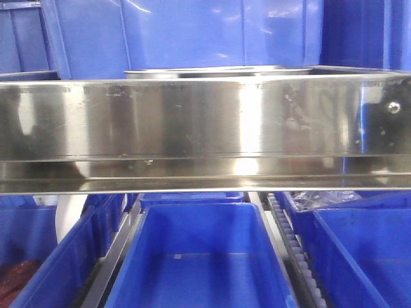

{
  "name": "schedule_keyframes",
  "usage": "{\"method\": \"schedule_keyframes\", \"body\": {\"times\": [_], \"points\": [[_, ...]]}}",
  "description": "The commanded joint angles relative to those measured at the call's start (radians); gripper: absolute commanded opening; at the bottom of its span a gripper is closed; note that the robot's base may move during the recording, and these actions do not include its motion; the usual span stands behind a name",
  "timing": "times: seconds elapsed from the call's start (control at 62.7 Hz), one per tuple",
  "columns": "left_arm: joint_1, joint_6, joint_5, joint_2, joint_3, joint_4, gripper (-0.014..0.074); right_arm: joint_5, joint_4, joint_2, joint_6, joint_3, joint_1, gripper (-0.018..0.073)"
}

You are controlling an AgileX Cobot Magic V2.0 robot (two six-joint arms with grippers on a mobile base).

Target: Stack silver trays without gaps

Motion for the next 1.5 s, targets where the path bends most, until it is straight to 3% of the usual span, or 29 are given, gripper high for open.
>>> {"method": "schedule_keyframes", "body": {"times": [0.0,0.845,0.956,1.052,1.148,1.212,1.387,1.483], "points": [[0.0,0.0,-0.085,-0.017,-0.006,-0.006,-0.0048,-0.085,0.002,-0.019,-0.008,0.0,0.003,0.0052],[0.0,0.0,-0.1,-0.015,-0.01,-0.006,-0.0048,-0.137,0.009,-0.019,-0.007,-0.001,0.003,0.0052],[0.0,0.0,-0.112,-0.011,-0.06,-0.006,-0.0048,-0.156,0.06,-0.019,-0.007,-0.05,0.003,0.0052],[0.0,0.0,-0.009,-0.009,-0.18,0.016,-0.0046,-0.086,0.06,-0.018,-0.007,-0.155,0.003,0.0064],[0.0,0.0,0.164,0.023,-0.344,0.078,-0.0006,0.004,0.06,-0.004,-0.008,-0.273,0.003,0.0151],[0.0,0.0,0.25,0.062,-0.448,0.094,0.0076,0.055,0.06,0.017,-0.008,-0.357,0.003,0.0271],[0.0,0.0,0.32,0.223,-0.661,0.096,0.0391,0.103,0.06,0.126,-0.008,-0.51,0.003,0.0564],[0.0,0.0,0.367,0.336,-0.746,0.091,0.0465,0.123,0.06,0.206,-0.008,-0.581,0.003,0.0632]]}}
